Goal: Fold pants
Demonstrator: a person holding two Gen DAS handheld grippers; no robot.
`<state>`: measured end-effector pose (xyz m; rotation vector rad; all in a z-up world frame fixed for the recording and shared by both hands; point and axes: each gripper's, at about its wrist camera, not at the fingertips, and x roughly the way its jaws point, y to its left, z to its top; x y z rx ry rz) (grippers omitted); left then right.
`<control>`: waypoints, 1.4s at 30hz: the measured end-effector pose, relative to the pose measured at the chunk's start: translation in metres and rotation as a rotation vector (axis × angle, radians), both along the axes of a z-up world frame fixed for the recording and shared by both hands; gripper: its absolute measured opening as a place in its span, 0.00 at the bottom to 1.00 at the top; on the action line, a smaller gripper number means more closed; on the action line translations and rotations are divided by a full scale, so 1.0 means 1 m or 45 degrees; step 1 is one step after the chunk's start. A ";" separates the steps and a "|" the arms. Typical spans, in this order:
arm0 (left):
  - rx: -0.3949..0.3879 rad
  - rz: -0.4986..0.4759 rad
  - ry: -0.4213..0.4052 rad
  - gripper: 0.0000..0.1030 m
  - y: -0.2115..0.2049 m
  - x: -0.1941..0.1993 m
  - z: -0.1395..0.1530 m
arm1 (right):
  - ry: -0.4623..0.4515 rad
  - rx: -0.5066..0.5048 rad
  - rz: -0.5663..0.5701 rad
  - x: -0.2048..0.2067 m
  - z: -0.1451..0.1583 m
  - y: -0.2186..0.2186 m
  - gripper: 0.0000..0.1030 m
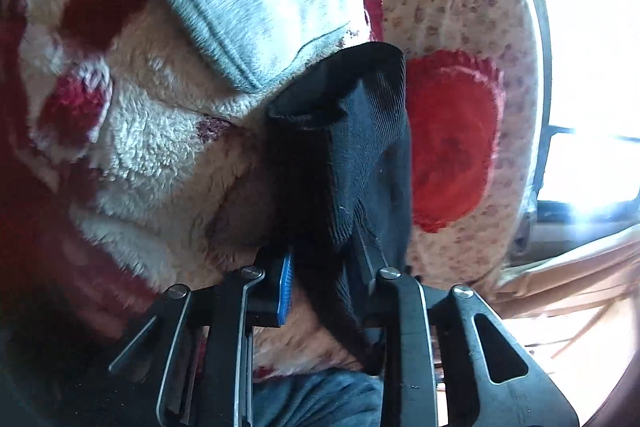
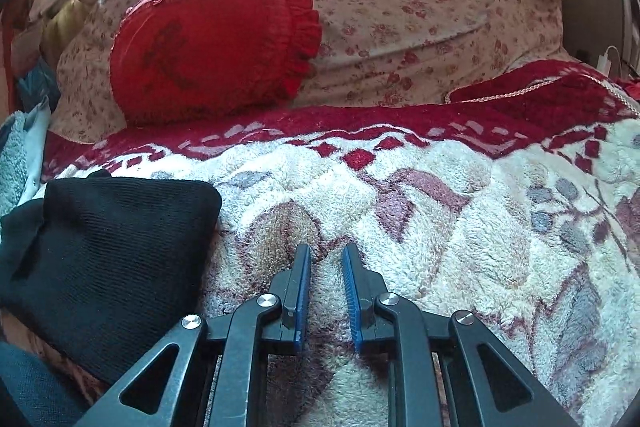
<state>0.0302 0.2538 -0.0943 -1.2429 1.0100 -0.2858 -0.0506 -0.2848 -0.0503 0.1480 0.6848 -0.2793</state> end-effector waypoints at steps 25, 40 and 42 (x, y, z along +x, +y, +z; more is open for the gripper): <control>1.055 -0.209 -0.515 0.11 -0.087 -0.001 0.097 | 0.001 0.008 0.002 0.000 0.000 -0.001 0.16; 1.031 -0.197 -0.491 0.11 -0.084 -0.004 0.095 | 0.000 0.012 0.002 0.000 0.000 -0.001 0.16; 1.032 -0.197 -0.495 0.11 -0.084 -0.006 0.096 | 0.001 0.010 0.002 0.000 0.000 -0.001 0.16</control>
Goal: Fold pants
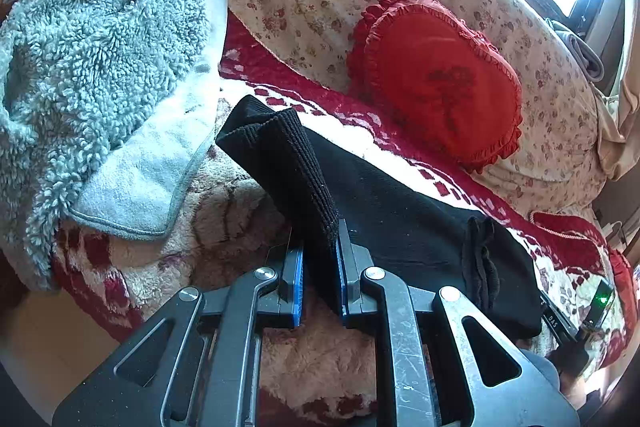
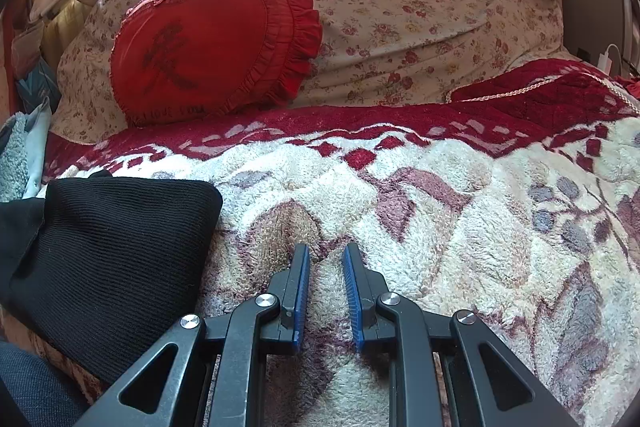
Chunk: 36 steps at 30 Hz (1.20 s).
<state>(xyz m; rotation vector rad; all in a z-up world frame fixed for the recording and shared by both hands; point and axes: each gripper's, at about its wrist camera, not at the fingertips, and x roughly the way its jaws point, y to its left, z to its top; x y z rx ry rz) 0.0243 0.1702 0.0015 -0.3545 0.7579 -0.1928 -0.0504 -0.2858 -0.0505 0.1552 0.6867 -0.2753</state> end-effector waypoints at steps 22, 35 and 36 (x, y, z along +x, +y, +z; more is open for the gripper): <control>0.017 -0.013 -0.013 0.11 -0.005 -0.003 0.000 | 0.000 -0.007 0.000 0.000 0.000 0.000 0.16; 0.095 -0.192 -0.115 0.11 -0.039 -0.006 0.019 | 0.014 -0.008 0.003 0.001 0.001 0.001 0.16; 0.106 -0.231 -0.121 0.11 -0.046 -0.005 0.022 | 0.022 -0.010 0.005 0.001 0.001 0.001 0.16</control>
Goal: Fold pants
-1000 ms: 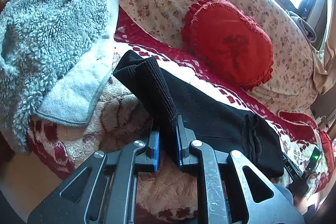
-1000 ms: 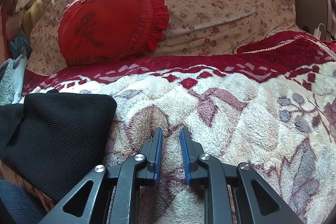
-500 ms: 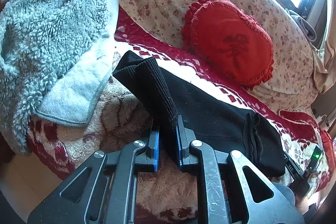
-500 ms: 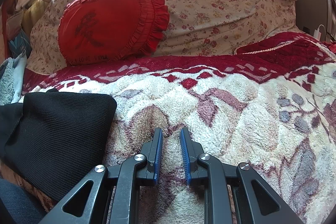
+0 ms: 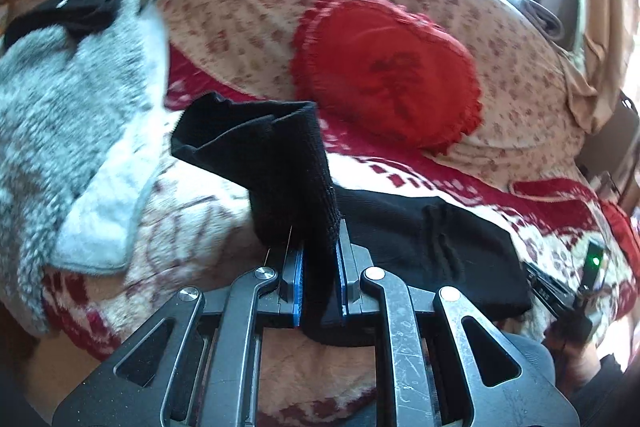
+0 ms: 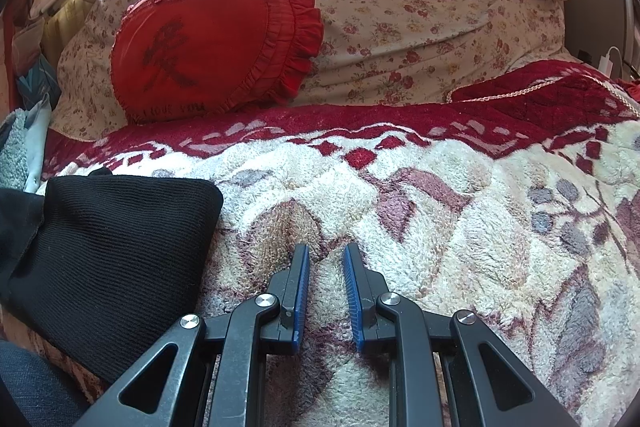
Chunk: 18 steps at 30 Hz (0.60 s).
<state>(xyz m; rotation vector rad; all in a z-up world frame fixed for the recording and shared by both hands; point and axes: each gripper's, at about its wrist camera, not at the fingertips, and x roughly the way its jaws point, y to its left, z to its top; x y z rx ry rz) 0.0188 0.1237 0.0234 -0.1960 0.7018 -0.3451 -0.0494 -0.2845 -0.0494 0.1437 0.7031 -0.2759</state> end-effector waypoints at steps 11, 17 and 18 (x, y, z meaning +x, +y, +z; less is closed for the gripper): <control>0.203 -0.475 -0.097 0.11 -0.094 -0.017 0.039 | 0.075 0.031 -0.004 0.001 0.005 -0.003 0.17; 0.272 -0.748 -0.105 0.11 -0.150 -0.034 0.044 | 0.075 0.030 0.002 0.001 0.005 -0.004 0.18; 0.291 -0.789 -0.104 0.11 -0.162 -0.036 0.043 | 0.075 0.035 0.004 0.001 0.006 -0.004 0.18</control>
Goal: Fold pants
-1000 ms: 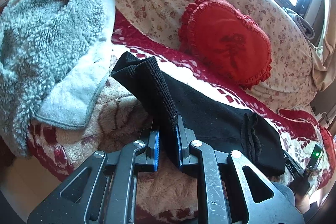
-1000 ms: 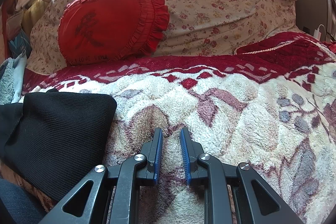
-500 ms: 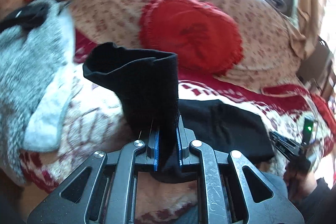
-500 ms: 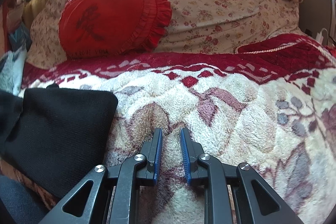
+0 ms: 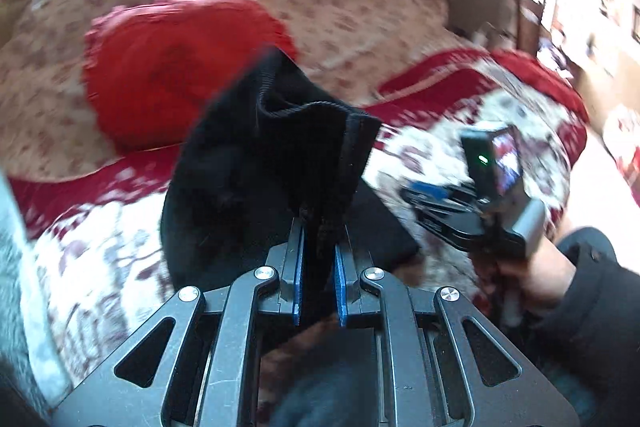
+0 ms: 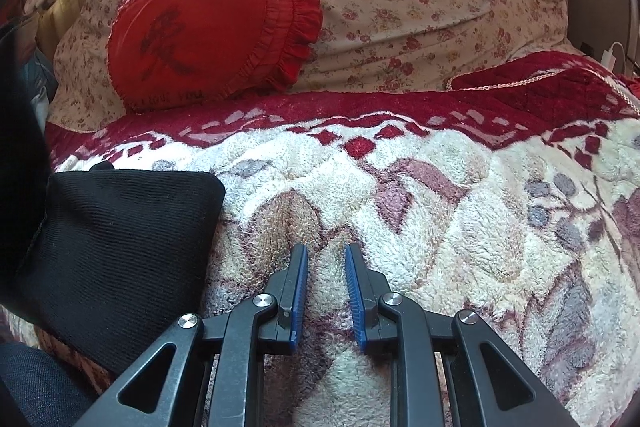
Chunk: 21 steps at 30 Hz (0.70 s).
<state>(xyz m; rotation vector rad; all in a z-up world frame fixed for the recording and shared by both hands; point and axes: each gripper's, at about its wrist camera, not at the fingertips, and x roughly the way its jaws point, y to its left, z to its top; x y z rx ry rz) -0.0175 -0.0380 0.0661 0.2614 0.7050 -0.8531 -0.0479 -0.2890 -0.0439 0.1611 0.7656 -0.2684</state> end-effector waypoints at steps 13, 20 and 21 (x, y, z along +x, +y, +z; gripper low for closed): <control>0.304 -0.154 0.045 0.17 -0.055 -0.011 -0.029 | 0.005 0.018 -0.001 0.001 0.001 -0.001 0.18; 0.072 -0.279 0.154 0.42 -0.034 -0.031 -0.019 | 0.003 0.062 -0.001 0.001 0.002 -0.004 0.18; 0.025 -0.277 0.146 0.42 -0.024 -0.035 -0.013 | -0.011 0.095 -0.007 -0.002 0.006 -0.007 0.18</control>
